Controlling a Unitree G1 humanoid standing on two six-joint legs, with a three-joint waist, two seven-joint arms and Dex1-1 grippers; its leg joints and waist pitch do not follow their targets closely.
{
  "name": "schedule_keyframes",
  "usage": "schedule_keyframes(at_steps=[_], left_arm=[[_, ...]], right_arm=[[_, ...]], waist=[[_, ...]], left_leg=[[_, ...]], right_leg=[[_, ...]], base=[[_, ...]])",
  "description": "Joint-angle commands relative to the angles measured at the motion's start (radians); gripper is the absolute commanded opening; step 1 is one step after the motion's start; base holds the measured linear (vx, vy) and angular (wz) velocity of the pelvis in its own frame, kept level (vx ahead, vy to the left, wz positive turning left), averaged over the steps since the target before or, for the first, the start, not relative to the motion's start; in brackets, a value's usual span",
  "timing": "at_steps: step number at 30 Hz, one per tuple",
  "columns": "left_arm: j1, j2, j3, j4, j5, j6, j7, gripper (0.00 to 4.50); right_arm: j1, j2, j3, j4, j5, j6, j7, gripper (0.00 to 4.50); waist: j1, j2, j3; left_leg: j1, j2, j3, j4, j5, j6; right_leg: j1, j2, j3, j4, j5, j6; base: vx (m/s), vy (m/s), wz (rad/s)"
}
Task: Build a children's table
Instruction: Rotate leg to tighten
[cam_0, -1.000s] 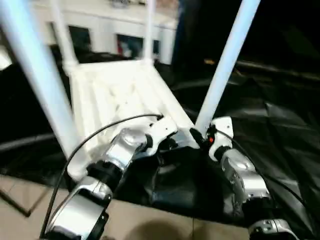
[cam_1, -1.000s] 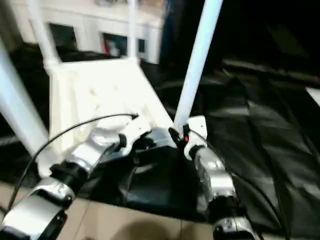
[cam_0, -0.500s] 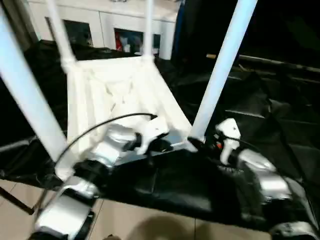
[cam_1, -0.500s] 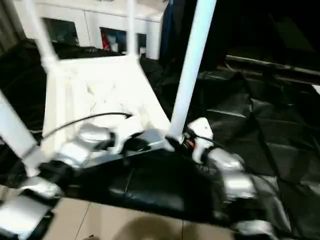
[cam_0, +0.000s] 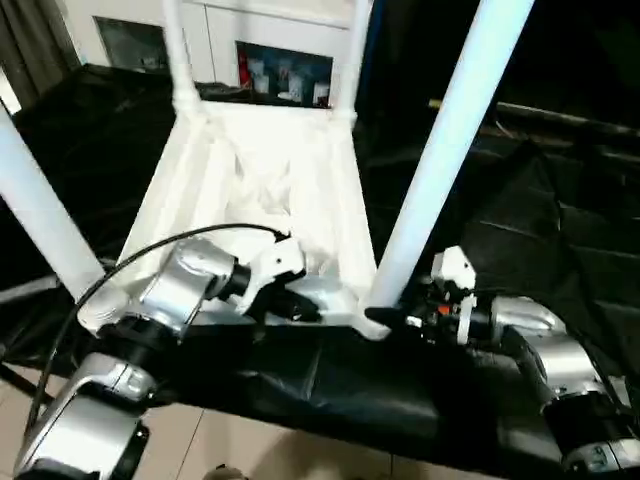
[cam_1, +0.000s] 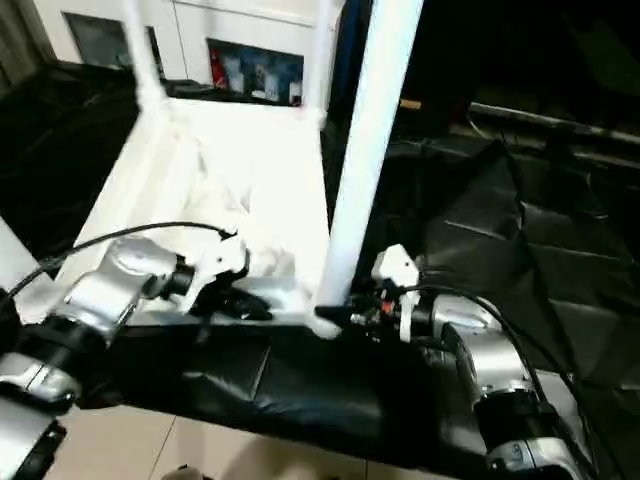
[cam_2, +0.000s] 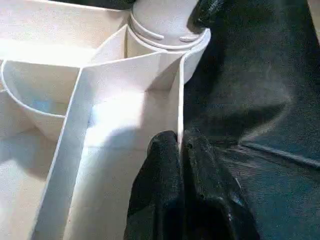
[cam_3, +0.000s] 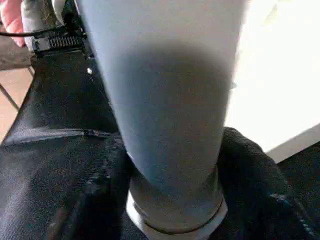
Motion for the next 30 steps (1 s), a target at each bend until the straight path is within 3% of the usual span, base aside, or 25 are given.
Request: schedule_keyframes(at_steps=[1, 7, 11, 12, 13, 15, 16, 17, 18, 20, 22, 24, 26, 28, 30], left_arm=[[0.022, -0.003, -0.051, -0.016, 0.000, 0.023, -0.050, 0.00], [0.026, -0.002, -0.052, -0.033, -0.004, 0.035, -0.049, 0.00], [-0.002, -0.075, -0.001, 0.051, 0.026, -0.038, 0.154, 0.00], [-0.012, -0.093, 0.008, 0.076, 0.035, -0.049, 0.205, 0.00], [-0.019, -0.110, 0.012, 0.093, 0.041, -0.050, 0.246, 0.00], [-0.025, -0.130, 0.012, 0.107, 0.049, -0.046, 0.288, 0.00], [-0.030, -0.153, 0.012, 0.118, 0.055, -0.038, 0.323, 0.00], [-0.033, -0.170, 0.012, 0.125, 0.060, -0.031, 0.349, 0.00], [-0.038, -0.201, 0.010, 0.136, 0.070, -0.025, 0.395, 0.00], [-0.040, -0.219, 0.008, 0.143, 0.074, -0.023, 0.412, 0.00], [-0.045, -0.259, 0.004, 0.159, 0.082, -0.024, 0.452, 0.00], [-0.045, -0.295, -0.007, 0.168, 0.093, -0.033, 0.480, 0.00], [-0.038, -0.316, -0.024, 0.165, 0.096, -0.042, 0.476, 0.00], [-0.035, -0.320, -0.030, 0.165, 0.098, -0.047, 0.471, 0.00], [-0.034, -0.309, -0.036, 0.169, 0.109, -0.053, 0.454, 0.00]], right_arm=[[0.006, -0.011, 0.008, -0.013, 0.014, 0.014, 0.026, 2.17], [0.020, -0.010, 0.010, -0.021, 0.024, 0.027, 0.041, 2.07], [0.055, 0.028, 0.010, -0.033, 0.003, 0.044, -0.052, 2.06], [0.058, 0.043, 0.004, -0.029, -0.008, 0.051, -0.102, 2.06], [0.058, 0.069, -0.005, -0.015, -0.027, 0.063, -0.180, 2.05], [0.053, 0.105, -0.016, 0.013, -0.056, 0.070, -0.284, 2.02], [0.045, 0.143, -0.028, 0.043, -0.080, 0.077, -0.386, 2.01], [0.041, 0.173, -0.040, 0.063, -0.091, 0.086, -0.457, 2.01], [0.031, 0.225, -0.064, 0.093, -0.101, 0.102, -0.573, 1.99], [0.024, 0.251, -0.077, 0.112, -0.103, 0.100, -0.628, 1.99], [0.010, 0.300, -0.091, 0.141, -0.111, 0.097, -0.723, 1.99], [-0.002, 0.340, -0.082, 0.156, -0.124, 0.075, -0.765, 1.99], [0.001, 0.363, -0.048, 0.144, -0.147, 0.038, -0.737, 1.99], [0.004, 0.367, -0.033, 0.137, -0.157, 0.024, -0.723, 2.54], [0.004, 0.350, -0.025, 0.123, -0.154, -0.011, -0.691, 2.70]], waist=[[-0.001, 0.003, -0.054], [0.000, 0.000, -0.056], [0.005, -0.001, -0.056], [0.011, -0.005, -0.053], [0.009, -0.003, -0.047], [0.007, -0.005, -0.046], [0.001, -0.006, -0.045], [0.001, -0.006, -0.045], [-0.009, -0.002, -0.042], [-0.022, -0.007, -0.041], [-0.029, -0.002, -0.042], [-0.035, -0.002, -0.043], [-0.038, 0.001, -0.042], [-0.041, 0.002, -0.045], [-0.041, 0.000, -0.044]], left_leg=[[0.002, 0.007, 0.013, -0.063, -0.172, 0.058], [0.001, 0.004, 0.015, -0.060, -0.136, 0.059], [0.002, 0.004, 0.016, -0.057, -0.137, 0.065], [0.010, 0.004, 0.019, -0.059, -0.169, 0.056], [0.010, 0.003, 0.020, -0.062, -0.206, 0.041], [0.010, 0.003, 0.017, -0.066, -0.251, 0.019], [0.004, 0.002, 0.009, -0.071, -0.295, -0.007], [0.004, 0.002, 0.009, -0.071, -0.295, -0.007], [0.005, -0.001, 0.003, -0.076, -0.335, -0.030], [0.002, -0.005, -0.005, -0.077, -0.379, -0.032], [0.009, -0.005, -0.007, -0.075, -0.406, -0.028], [0.003, -0.004, -0.011, -0.080, -0.404, -0.024], [0.009, -0.002, -0.011, -0.082, -0.427, -0.019], [0.003, 0.001, -0.011, -0.087, -0.413, -0.011], [0.004, -0.002, -0.007, -0.086, -0.418, -0.005]], right_leg=[[0.057, -0.030, 0.041, -0.054, -0.095, -0.249], [0.055, -0.026, 0.045, -0.049, -0.067, -0.241], [0.053, -0.025, 0.046, -0.050, -0.059, -0.242], [0.047, -0.025, 0.048, -0.058, -0.106, -0.234], [0.041, -0.024, 0.050, -0.066, -0.181, -0.214], [0.039, -0.028, 0.050, -0.075, -0.279, -0.184], [0.040, -0.031, 0.047, -0.084, -0.398, -0.130], [0.040, -0.031, 0.047, -0.084, -0.398, -0.130], [0.032, -0.031, 0.044, -0.094, -0.474, -0.093], [0.034, -0.031, 0.036, -0.105, -0.556, -0.055], [0.024, -0.033, 0.034, -0.116, -0.597, -0.042], [0.029, -0.032, 0.031, -0.120, -0.574, -0.040], [0.023, -0.029, 0.030, -0.125, -0.556, -0.049], [0.030, -0.025, 0.036, -0.115, -0.460, -0.080], [0.029, -0.023, 0.038, -0.114, -0.443, -0.091]], base=[[0.000, 0.000, 0.00], [0.000, 0.000, 0.00], [0.000, 0.000, 0.00], [0.000, 0.000, 0.00], [0.000, 0.000, 0.00], [-0.054, -0.004, 0.06], [-0.058, -0.004, -0.01], [-0.057, -0.002, -0.04], [-0.057, -0.002, -0.04], [-0.028, -0.001, -0.03], [0.000, 0.000, 0.00], [0.000, 0.000, 0.00], [0.000, 0.000, 0.00], [0.000, 0.000, 0.00], [0.000, 0.000, 0.00]])
